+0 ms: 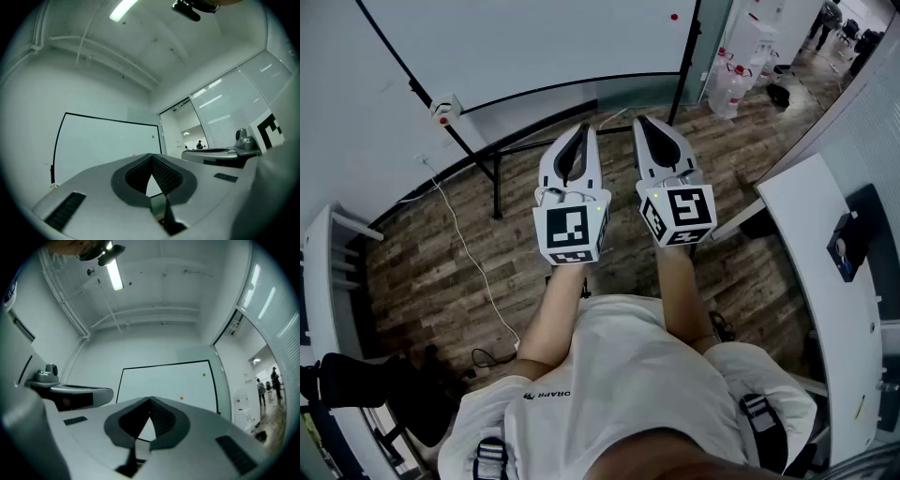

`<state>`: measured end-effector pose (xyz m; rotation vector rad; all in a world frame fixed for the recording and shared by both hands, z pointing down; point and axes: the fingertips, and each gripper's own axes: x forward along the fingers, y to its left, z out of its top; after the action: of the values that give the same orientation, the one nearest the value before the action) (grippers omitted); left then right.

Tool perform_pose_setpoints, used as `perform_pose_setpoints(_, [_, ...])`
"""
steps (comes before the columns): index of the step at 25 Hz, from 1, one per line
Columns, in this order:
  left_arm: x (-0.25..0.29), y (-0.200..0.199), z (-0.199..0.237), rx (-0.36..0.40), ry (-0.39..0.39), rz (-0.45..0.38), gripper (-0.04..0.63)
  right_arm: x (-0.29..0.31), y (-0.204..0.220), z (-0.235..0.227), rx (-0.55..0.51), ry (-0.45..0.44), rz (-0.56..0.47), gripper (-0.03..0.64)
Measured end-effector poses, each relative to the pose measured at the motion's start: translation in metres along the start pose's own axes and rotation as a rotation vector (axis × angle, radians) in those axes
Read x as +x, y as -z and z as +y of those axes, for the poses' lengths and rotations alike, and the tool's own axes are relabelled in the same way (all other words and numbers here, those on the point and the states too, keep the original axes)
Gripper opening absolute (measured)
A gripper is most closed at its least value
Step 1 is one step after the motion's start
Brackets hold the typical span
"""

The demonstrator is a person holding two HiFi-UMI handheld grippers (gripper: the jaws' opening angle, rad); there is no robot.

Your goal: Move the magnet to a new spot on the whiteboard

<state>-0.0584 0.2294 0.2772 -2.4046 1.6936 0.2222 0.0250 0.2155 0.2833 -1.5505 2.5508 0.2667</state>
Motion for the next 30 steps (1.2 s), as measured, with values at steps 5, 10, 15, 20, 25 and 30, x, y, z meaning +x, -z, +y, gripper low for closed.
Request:
perform_pose_setpoints(5, [0.003, 0.004, -0.005, 0.009, 0.0, -0.006, 0.003, 0.0, 0.002, -0.004, -0.013, -0.002, -0.003, 0.014])
perform_pose_setpoints(10, [0.012, 0.007, -0.014, -0.005, -0.004, -0.003, 0.002, -0.001, 0.003, -0.015, -0.01, -0.016, -0.001, 0.014])
perform_pose_setpoints(15, [0.023, 0.015, -0.033, 0.004, -0.01, 0.006, 0.003, -0.009, 0.007, -0.034, 0.008, -0.024, -0.005, 0.014])
perform_pose_setpoints(20, [0.026, 0.023, -0.053, 0.02, -0.039, 0.011, 0.003, -0.022, 0.015, -0.055, 0.031, -0.031, -0.011, 0.014])
perform_pose_setpoints(25, [0.032, 0.035, -0.06, 0.025, -0.063, 0.034, 0.003, -0.02, 0.025, -0.067, 0.047, -0.051, 0.0, 0.014])
perform_pose_setpoints(30, [0.045, 0.049, -0.051, 0.017, -0.071, 0.04, 0.003, -0.005, 0.039, -0.072, 0.044, -0.05, 0.013, 0.014])
